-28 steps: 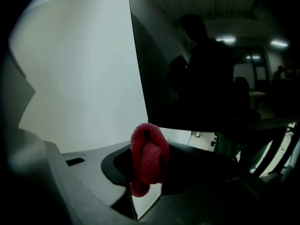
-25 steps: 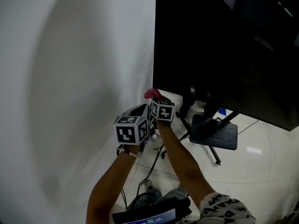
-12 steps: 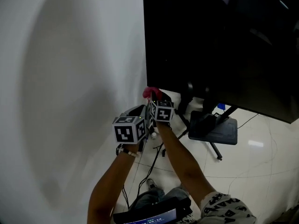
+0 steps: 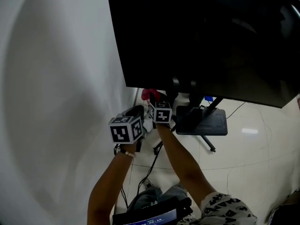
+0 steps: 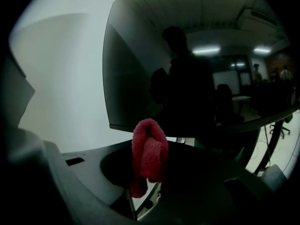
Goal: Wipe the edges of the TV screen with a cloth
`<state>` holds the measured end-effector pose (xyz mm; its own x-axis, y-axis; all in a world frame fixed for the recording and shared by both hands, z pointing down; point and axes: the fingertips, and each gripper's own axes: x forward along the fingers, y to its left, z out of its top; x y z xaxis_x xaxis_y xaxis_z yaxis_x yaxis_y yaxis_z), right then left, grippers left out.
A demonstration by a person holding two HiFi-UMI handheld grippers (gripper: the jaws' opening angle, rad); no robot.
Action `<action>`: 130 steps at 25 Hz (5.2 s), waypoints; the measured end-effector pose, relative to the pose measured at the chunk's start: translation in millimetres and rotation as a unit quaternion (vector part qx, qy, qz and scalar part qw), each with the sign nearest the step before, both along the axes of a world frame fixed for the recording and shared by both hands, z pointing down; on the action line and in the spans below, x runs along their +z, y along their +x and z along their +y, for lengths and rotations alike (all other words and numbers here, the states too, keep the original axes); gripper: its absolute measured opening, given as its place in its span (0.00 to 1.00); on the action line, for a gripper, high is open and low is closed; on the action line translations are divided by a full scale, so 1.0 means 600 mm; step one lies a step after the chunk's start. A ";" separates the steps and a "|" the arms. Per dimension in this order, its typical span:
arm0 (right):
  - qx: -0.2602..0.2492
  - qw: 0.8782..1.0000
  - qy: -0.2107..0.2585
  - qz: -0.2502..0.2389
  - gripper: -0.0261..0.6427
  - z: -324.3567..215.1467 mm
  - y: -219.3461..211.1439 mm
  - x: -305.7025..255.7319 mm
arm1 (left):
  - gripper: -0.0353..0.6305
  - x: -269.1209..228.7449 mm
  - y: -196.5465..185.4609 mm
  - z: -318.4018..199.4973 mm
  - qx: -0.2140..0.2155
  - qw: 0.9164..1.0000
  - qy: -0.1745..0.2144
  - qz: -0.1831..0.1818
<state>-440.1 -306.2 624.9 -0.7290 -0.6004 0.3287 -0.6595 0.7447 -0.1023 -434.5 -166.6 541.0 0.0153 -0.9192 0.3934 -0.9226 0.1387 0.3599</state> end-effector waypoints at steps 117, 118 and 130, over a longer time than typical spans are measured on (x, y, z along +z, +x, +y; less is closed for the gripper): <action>0.319 0.947 -0.001 0.035 0.21 -0.622 1.639 -0.066 | 0.03 0.071 1.429 -0.672 0.300 0.953 -0.039 -0.023; 0.336 0.942 -0.003 0.019 0.21 -0.625 1.659 -0.068 | 0.03 0.072 1.433 -0.671 0.302 0.952 -0.040 -0.024; 0.255 0.958 -0.038 -0.125 0.21 -0.643 1.623 -0.099 | 0.03 0.070 1.443 -0.674 0.308 0.950 -0.043 -0.025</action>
<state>533.9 -692.0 565.6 -0.4089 -0.8805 0.2398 -0.8836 0.3163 -0.3452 431.5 -570.8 583.0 0.5191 -0.7065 0.4811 -0.8540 -0.4061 0.3251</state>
